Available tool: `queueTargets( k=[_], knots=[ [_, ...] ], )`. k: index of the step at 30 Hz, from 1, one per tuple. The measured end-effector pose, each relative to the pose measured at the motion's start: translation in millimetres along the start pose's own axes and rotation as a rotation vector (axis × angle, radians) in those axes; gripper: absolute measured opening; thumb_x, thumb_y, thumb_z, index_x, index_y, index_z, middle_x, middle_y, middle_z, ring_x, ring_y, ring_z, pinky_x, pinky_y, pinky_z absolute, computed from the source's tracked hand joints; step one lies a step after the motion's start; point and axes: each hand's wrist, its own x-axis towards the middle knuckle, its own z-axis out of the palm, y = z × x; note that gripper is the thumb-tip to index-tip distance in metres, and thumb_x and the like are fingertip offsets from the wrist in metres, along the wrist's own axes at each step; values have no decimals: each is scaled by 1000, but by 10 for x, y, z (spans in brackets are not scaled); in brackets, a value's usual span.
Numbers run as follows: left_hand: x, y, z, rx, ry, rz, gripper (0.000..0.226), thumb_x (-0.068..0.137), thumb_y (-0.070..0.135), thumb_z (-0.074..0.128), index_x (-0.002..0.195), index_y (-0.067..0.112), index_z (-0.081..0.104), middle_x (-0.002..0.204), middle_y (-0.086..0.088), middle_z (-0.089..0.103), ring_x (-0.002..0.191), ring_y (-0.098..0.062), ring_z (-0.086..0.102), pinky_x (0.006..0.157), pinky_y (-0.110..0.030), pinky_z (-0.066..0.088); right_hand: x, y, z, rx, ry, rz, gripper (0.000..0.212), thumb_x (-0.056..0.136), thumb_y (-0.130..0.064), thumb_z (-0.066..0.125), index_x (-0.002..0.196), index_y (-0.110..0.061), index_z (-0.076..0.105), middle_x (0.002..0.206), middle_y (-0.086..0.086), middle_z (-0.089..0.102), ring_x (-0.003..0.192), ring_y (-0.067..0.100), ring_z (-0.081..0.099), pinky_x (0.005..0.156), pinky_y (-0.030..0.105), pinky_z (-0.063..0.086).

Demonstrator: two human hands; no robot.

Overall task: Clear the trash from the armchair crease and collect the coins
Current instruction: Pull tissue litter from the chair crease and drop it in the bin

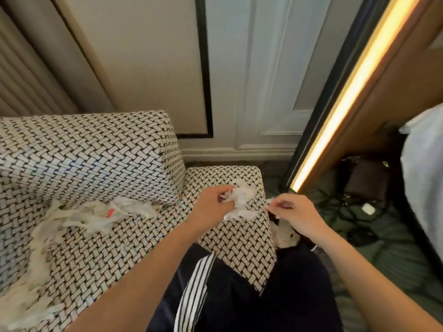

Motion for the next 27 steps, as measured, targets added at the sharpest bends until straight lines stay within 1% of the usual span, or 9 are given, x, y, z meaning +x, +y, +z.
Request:
queueTargets(
  k=[2,5,9,12,14,17,20,23,27],
  knots=[
    [199,112,202,23,-59,32,28,84,18,63,107,34,64,91,19,64,77,5,62,70,-19,52,12,181,-141,-11,48,24,12,82,-18,70,77,-29,69,81,-17,66,79,-7,60,69,7,42],
    [473,196,472,76,-122,31,36,86,14,62,121,21,60,105,11,61,78,5,56,60,-7,40,42,439,-269,-12,87,103,4,84,-19,69,84,-21,72,88,-10,68,85,0,60,76,11,42],
    [785,238,807,193,-207,16,33,86,8,60,119,12,61,113,2,58,98,-12,54,72,-13,41,85,792,-318,86,150,259,4,84,-19,68,83,-21,70,89,-6,68,90,9,61,80,23,44],
    [915,199,1003,250,-250,-33,19,85,5,60,103,10,64,89,1,55,88,-17,51,68,-18,41,98,1016,-278,249,181,354,3,84,-16,68,83,-15,71,87,6,70,91,24,65,87,38,51],
    [980,160,1134,288,-276,-51,26,84,5,61,110,8,64,99,-6,59,94,-20,54,71,-19,42,116,1144,-242,360,192,426,6,85,-14,67,86,-9,70,90,13,70,93,31,65,93,46,50],
    [1051,112,1295,334,-303,-84,42,86,7,61,127,11,55,120,-9,56,111,-24,54,89,-28,46,176,1309,-174,550,231,548,8,89,-7,61,89,-2,67,89,16,66,87,27,60,98,49,47],
    [1100,74,1399,333,-292,-112,42,86,5,60,127,13,55,124,-8,54,112,-24,53,91,-28,47,238,1400,-145,813,275,641,13,92,-3,54,99,2,64,89,13,63,86,21,59,99,39,47],
    [1155,65,1459,336,-256,-113,41,87,5,59,127,15,56,124,-8,56,112,-22,53,86,-23,42,293,1417,-163,960,284,684,27,97,-3,45,120,5,54,111,15,62,106,25,58,97,34,44],
    [1204,100,1496,337,-219,-83,39,88,6,58,126,12,56,121,-9,60,111,-24,55,83,-24,43,334,1432,-182,996,248,706,40,99,-4,39,138,0,39,142,15,44,133,28,40,112,38,32]
  ],
)
